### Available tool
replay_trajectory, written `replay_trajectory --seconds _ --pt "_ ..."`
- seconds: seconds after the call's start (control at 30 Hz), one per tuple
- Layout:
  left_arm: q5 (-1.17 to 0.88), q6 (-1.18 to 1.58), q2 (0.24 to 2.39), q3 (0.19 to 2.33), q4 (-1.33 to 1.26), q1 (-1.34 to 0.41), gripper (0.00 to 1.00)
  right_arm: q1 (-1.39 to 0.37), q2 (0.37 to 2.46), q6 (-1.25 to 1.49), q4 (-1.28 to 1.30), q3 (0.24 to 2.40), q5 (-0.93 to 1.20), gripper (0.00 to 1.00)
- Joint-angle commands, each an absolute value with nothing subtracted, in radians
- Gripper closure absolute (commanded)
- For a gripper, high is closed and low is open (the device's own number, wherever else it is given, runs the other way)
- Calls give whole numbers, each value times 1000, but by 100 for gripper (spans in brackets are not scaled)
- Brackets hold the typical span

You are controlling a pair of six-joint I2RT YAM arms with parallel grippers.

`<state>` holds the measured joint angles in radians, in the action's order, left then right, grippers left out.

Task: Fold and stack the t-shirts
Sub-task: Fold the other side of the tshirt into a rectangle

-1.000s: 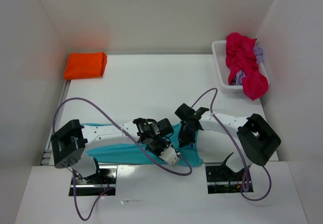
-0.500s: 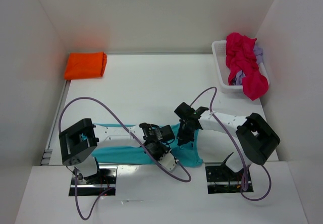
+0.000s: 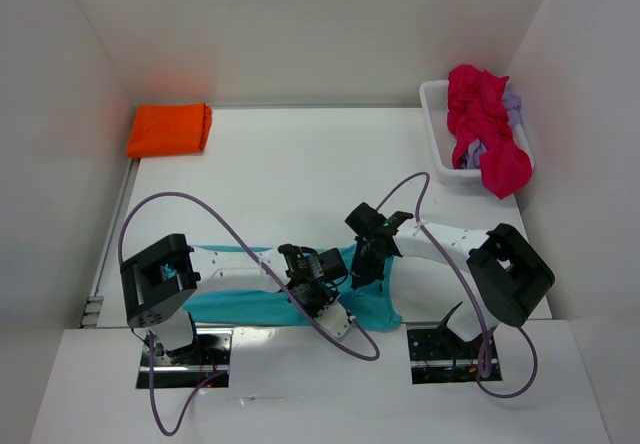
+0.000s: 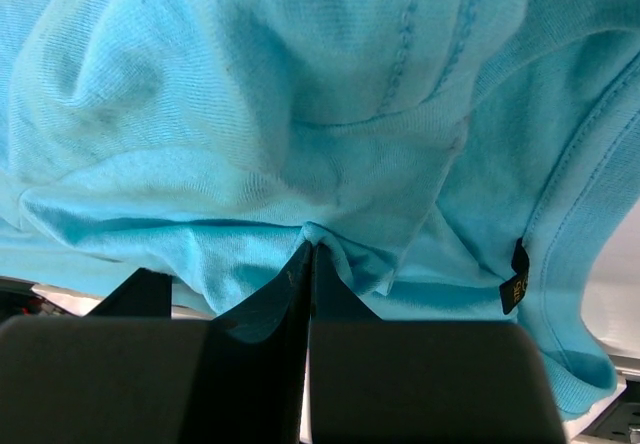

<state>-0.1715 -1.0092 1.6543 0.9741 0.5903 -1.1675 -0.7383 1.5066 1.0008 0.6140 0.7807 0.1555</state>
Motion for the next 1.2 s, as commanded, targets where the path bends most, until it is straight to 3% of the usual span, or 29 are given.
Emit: replay_trajectory --seconds 0.0,0.1,0.47,0.9,0.93,0.97,1.0,1.03,1.07,1.1,1.17 --pt "-147 -996 1643 966 580 -1170 94 -730 1502 992 587 813 146 100" --pt "-118 -986 1614 977 606 -1170 100 -730 1473 1003 656 834 120 100" --pt "-213 -996 1491 991 770 -1108 100 -778 1175 1152 805 769 150 100" --pt "-244 -1049 1463 927 796 -1072 99 -1005 1207 1324 779 715 190 100" --pt "-244 -1049 1463 927 796 -1072 93 -1005 1207 1324 779 715 190 100" --pt "-244 -1049 1474 927 796 -1072 80 -1005 1219 1324 779 715 181 100" --pt "-253 -1036 1483 927 787 -1072 66 -1005 1230 1324 790 724 172 82" --pt "-253 -1026 1492 942 787 -1072 47 -1005 1230 1312 799 724 157 73" --pt "-244 -1010 1503 942 787 -1072 38 -1005 1230 1312 824 738 146 67" --pt "-244 -999 1517 956 787 -1072 36 -1005 1230 1312 837 755 135 57" --pt "-206 -971 1517 956 787 -1072 34 -1005 1200 1312 857 784 89 53"
